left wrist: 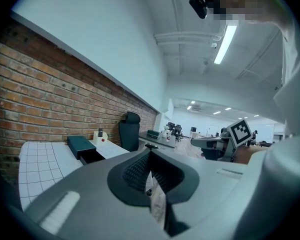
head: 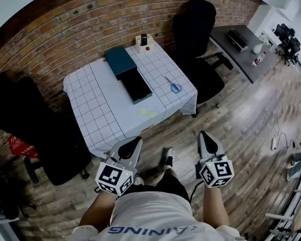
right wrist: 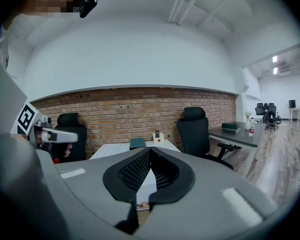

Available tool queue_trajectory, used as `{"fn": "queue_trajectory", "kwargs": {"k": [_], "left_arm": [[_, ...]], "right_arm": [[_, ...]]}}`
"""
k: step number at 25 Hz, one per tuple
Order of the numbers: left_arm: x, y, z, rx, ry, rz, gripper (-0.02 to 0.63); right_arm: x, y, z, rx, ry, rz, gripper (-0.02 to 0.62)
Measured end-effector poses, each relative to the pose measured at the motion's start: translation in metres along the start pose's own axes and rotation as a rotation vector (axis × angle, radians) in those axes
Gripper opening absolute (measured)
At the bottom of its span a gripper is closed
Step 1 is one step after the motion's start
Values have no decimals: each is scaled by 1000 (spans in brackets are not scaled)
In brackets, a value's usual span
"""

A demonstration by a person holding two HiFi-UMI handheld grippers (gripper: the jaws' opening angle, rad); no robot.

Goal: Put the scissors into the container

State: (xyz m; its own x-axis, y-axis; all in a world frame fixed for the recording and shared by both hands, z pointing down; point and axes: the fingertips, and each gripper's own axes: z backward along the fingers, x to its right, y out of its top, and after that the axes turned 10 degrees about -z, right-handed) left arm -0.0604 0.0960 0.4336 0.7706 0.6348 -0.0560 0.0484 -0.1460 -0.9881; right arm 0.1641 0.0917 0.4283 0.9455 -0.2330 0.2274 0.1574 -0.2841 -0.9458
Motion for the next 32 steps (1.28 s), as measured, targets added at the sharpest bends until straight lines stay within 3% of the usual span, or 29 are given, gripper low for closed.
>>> {"fn": "queue_trajectory", "kwargs": {"k": [5,18,26,32], "left_arm": [[-30,6,-36,-26,68,-7,2],[-53,44,-177,-69,201,-23,2],[-49,41,-234,-120,286,-22,2],[-66,35,-249,-156,332,6,2]], "right_arm": [[15,10,-56,-11,66,-5,15],[128,58,-182,-94,173,-38,17],[179,46,-244,-222,255,-28,18],[182,32,-278,-290,292,-7,18]]}}
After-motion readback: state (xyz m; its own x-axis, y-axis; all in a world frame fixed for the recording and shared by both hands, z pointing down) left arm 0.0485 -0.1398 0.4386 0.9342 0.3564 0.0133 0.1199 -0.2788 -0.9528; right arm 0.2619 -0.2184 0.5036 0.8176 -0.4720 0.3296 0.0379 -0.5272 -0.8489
